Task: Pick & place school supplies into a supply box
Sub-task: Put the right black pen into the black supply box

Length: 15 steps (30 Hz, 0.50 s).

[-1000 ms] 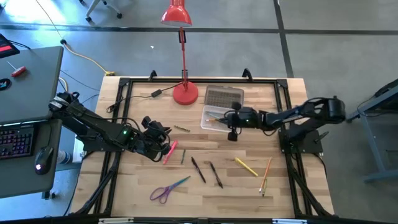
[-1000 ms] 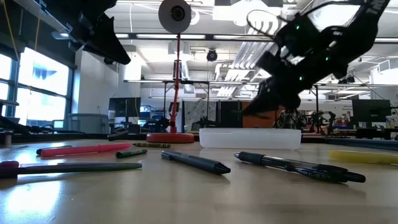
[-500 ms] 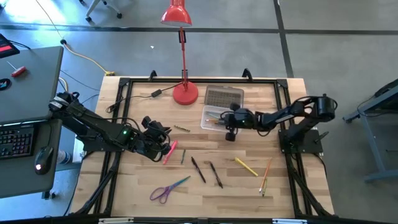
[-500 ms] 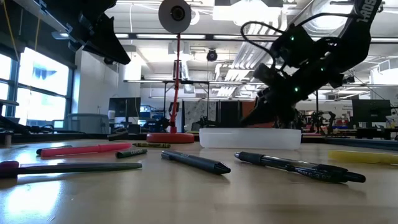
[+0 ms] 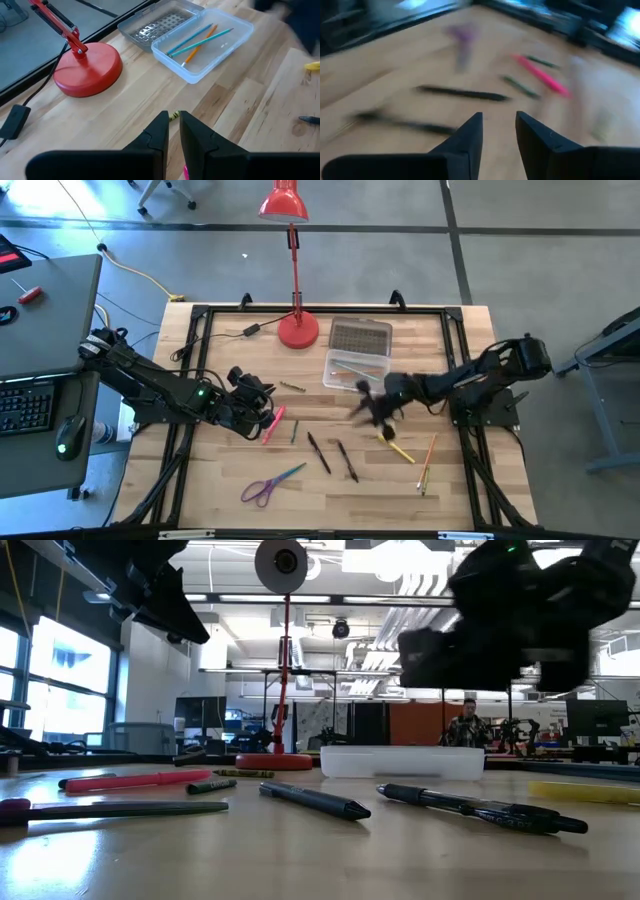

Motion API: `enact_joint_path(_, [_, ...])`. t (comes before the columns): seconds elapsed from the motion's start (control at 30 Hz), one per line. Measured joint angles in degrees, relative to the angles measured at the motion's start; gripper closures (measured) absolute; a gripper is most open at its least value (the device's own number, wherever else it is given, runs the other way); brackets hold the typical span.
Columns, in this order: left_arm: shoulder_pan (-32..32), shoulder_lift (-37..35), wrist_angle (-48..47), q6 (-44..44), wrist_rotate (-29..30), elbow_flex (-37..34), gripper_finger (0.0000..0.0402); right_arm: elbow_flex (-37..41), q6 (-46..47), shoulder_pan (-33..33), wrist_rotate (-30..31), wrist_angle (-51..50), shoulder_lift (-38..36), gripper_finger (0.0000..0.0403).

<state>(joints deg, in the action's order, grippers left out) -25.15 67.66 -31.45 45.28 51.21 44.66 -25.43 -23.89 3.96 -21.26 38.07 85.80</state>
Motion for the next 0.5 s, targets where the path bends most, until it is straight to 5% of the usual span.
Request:
enact_joint_path(0.13, [0.00,0.00,0.00,0.01,0.07,0.00,0.0323,-0.50,-9.90,6.66,1.00,0.78,1.97,0.0314])
enact_joint_path(0.33, [0.00,0.00,0.06,0.02,0.03,0.00,0.0323,-9.38,-9.33,9.66,1.19,-2.67,7.98,0.0330])
enact_joint_path(0.5, [0.00,0.00,0.08,0.02,-0.06,0.00,0.0323,-20.43,-12.10,9.54,1.28,-19.15,15.84,0.0331])
